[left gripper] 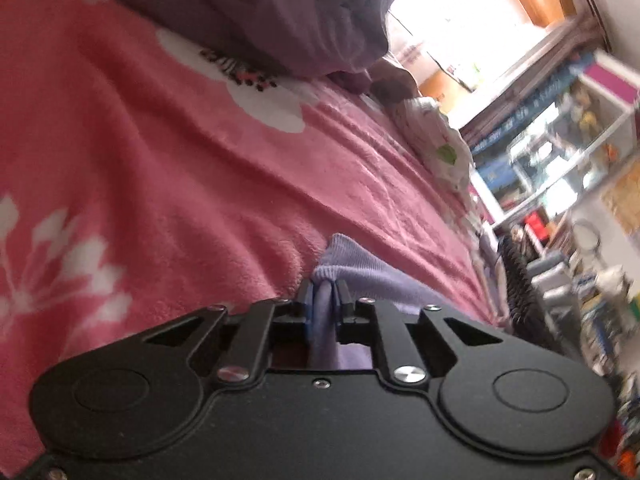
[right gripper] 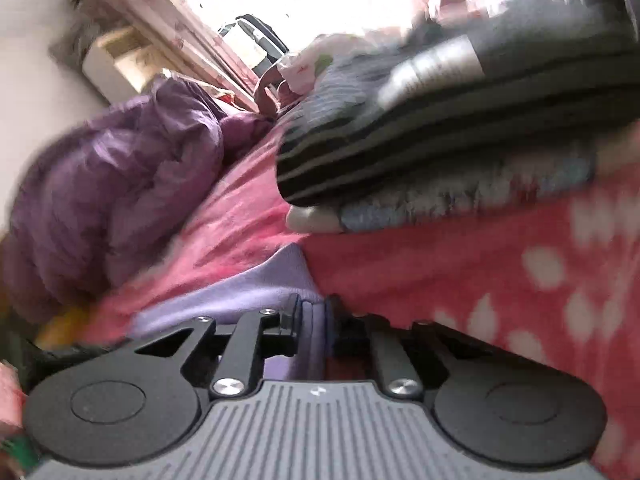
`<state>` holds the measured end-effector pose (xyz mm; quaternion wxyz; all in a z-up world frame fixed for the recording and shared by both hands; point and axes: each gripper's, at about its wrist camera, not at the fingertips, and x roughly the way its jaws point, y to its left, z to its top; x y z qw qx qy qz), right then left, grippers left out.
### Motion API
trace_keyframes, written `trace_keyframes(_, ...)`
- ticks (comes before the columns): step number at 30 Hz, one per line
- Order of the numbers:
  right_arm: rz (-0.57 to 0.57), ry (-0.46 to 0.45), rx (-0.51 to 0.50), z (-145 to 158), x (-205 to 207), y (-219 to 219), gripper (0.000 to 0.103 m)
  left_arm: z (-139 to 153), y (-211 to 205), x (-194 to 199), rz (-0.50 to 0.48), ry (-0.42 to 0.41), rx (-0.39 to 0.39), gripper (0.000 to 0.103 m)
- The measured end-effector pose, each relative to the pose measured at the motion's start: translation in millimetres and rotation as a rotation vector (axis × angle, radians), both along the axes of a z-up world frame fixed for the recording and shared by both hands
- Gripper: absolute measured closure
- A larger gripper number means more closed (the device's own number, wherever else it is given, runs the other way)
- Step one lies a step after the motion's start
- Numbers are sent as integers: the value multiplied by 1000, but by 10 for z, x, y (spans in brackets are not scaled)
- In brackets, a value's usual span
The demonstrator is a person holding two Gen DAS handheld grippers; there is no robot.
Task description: Fold clothes
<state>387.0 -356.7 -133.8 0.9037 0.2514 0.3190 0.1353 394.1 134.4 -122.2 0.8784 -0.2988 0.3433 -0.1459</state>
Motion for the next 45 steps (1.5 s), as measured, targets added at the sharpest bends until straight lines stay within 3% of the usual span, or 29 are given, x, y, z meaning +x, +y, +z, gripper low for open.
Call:
trace_keyframes(1,-5,-17,-67,88,-51,47,71,60,3,-35,1,-21,25,85)
trace_keyframes(2,-10,-34,-133,174,-103,89,68,137,6,-85,3,-49,66,85)
trace_keyframes(4,-5,-74,-231,330,-234,99,68,318,9,-173,6,-102,146,85)
trace_keyframes(5,2,-103,-255,404,-313,94,69,426,22,-233,-7,-143,150,85)
trace_keyframes(8,112,-137,-210,566,-441,124,69,562,-92,-276,-93,-214,111,85)
trace_keyframes(9,158,-137,-190,604,-464,143,70,547,-164,-259,-115,-209,124,77)
trace_keyframes(11,230,-17,-260,470,-365,261,72,395,-312,-174,-131,-135,182,59)
trace_keyframes(12,241,38,-311,373,-312,302,78,248,-360,-103,-121,-59,215,60)
trace_keyframes(13,230,39,-292,293,-300,227,87,116,-391,-61,-113,-16,245,62)
trace_keyframes(14,218,40,-273,213,-288,153,89,110,-396,-74,-108,-19,261,61)
trace_keyframes(16,168,49,-210,186,-306,-5,97,222,-391,-145,-97,-60,280,62)
trace_keyframes(18,153,4,-250,330,-452,-21,86,375,-409,-260,-96,-126,304,62)
trace_keyframes(24,193,-118,-258,720,-1263,82,86,671,-752,-694,-154,-225,365,62)
trace_keyframes(27,236,-154,-216,717,-1761,235,88,738,-1036,-934,-200,-252,375,62)
trace_keyframes(29,212,-77,-331,470,-1856,355,88,739,-1222,-1157,-233,-257,362,62)
trace_keyframes(30,200,-42,-385,348,-1902,408,88,728,-1319,-1286,-252,-255,354,62)
trace_keyframes(32,161,-59,-401,131,-1973,342,88,687,-1519,-1605,-296,-257,335,62)
trace_keyframes(35,94,-155,-242,401,-2263,181,78,596,-1845,-2208,-374,-292,364,62)
trace_keyframes(37,21,-204,-163,531,-2504,17,56,543,-2069,-2589,-419,-323,389,62)
trace_keyframes(39,-112,-206,-95,508,-2732,-285,54,506,-2260,-2881,-458,-346,405,62)
trace_keyframes(41,-263,-179,-25,439,-2922,-640,54,469,-2475,-3171,-484,-409,484,61)
trace_keyframes(44,-490,-90,71,289,-3007,-1166,51,375,-2741,-3430,-528,-471,577,51)
trace_keyframes(45,-542,-75,99,239,-3008,-1313,46,326,-2835,-3499,-544,-488,615,48)
